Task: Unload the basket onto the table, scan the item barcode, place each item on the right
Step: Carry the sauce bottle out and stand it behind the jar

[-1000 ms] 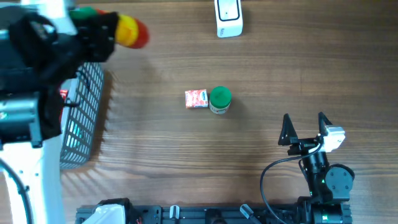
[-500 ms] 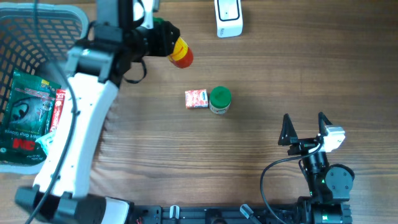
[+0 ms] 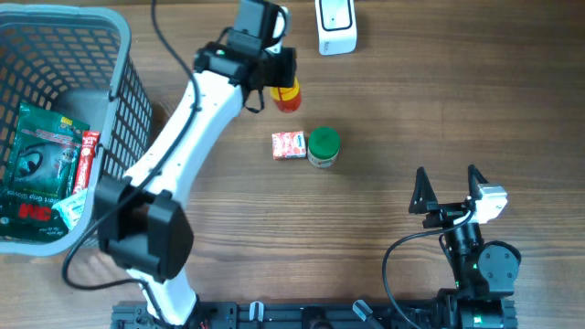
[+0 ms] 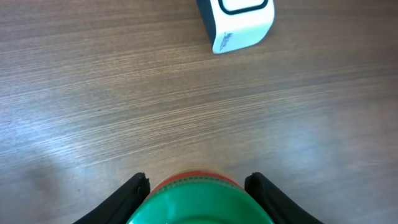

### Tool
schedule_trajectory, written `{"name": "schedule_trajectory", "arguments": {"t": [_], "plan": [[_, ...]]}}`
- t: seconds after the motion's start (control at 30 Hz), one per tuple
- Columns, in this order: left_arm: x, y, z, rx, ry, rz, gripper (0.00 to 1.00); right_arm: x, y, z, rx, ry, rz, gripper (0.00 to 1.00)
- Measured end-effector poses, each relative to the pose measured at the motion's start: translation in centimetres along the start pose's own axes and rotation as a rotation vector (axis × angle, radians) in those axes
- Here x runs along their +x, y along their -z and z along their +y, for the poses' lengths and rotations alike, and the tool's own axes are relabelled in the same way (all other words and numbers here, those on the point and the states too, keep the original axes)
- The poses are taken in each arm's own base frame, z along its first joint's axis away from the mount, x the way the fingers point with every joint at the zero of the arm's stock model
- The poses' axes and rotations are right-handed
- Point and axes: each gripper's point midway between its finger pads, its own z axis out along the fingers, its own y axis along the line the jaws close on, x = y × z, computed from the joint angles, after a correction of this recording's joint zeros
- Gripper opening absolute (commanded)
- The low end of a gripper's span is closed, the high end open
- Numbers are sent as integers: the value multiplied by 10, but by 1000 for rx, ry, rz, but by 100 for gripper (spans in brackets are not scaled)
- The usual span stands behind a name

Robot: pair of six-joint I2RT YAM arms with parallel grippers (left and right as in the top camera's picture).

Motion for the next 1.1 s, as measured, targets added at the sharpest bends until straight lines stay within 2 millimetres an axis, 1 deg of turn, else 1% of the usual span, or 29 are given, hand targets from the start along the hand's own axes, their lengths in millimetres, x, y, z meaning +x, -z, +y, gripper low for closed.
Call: {"name": "schedule_trajectory", "arguments": {"t": [0.07, 0.23, 0.37, 0.47, 1.1], "plan": [[4, -11, -5, -17, -17, 7, 47, 0, 0, 0, 0, 0, 0, 100], [10, -42, -28, -24, -65, -5, 46, 0, 0, 0, 0, 0, 0, 100], [26, -66, -39, -20, -91, 35, 45, 0, 0, 0, 0, 0, 0, 100], [37, -77, -42, -22, -101, 64, 45, 0, 0, 0, 0, 0, 0, 100], [43, -79, -47, -33, -89, 79, 45, 0, 0, 0, 0, 0, 0, 100]]}}
